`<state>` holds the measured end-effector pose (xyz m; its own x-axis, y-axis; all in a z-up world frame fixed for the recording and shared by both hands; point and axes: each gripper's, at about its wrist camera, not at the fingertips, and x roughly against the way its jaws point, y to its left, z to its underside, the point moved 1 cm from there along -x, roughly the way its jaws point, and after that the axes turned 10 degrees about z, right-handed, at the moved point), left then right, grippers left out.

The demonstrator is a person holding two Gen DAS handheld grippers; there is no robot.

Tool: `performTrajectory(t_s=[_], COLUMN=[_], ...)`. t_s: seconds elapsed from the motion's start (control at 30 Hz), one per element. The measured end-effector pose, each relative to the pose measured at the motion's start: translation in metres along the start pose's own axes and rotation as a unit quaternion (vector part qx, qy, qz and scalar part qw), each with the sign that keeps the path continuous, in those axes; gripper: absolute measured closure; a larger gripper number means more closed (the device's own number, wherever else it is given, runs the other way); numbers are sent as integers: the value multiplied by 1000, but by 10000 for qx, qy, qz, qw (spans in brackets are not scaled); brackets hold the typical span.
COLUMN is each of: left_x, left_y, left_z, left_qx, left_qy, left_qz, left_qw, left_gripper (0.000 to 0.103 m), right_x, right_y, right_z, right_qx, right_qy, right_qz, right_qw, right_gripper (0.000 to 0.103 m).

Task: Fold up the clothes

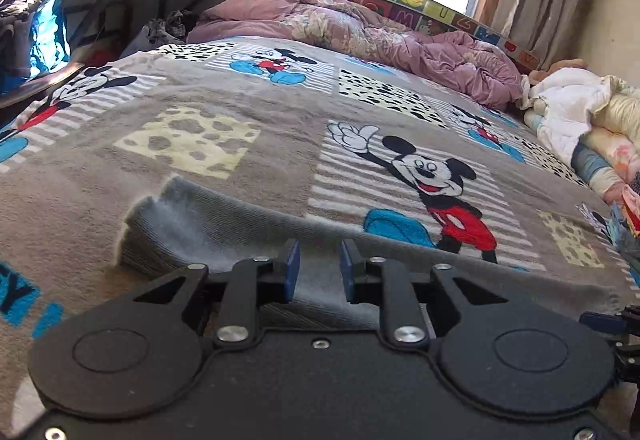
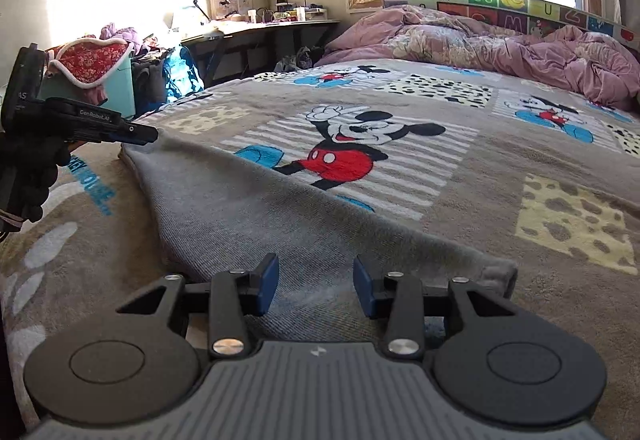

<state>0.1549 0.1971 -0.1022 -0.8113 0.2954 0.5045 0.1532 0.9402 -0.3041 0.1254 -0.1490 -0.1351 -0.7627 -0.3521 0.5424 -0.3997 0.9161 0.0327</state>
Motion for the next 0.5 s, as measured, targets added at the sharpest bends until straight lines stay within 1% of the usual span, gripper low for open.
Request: performTrajectory(t_s=[0.07, 0.13, 0.2, 0.27, 0.33, 0.43, 0.5], left_x=[-17, -18, -9, 1, 8, 7, 0], left_y=[-4, -9, -20, -37, -60, -93, -112], left_z=[13, 15, 10, 7, 9, 21, 36], left_qx=[-130, -253, -318, -383, -497, -706, -904], left_qy=[375, 358, 228, 84, 47, 150, 314], left_qz=[-195, -328, -280, -66, 254, 705, 944], left_qw=[9990, 9985, 9988, 9992, 9984, 9949, 9909], left_gripper=[81, 81, 81, 81, 81, 81, 81], right_x=[-3, 5, 23, 40, 49, 52, 44], right_y=[2, 6, 5, 1, -5, -17, -23], right_z=[4, 0, -4, -6, -7, -3, 3], right_qx=[34, 59, 33, 125, 149, 123, 89], right_qy=[-16, -94, -343, -508, -608, -595, -437], right_qz=[76, 118, 72, 237, 415, 631, 710], right_qw=[10000, 9999, 9994, 9983, 9972, 9962, 9965], right_gripper=[61, 61, 61, 61, 61, 61, 61])
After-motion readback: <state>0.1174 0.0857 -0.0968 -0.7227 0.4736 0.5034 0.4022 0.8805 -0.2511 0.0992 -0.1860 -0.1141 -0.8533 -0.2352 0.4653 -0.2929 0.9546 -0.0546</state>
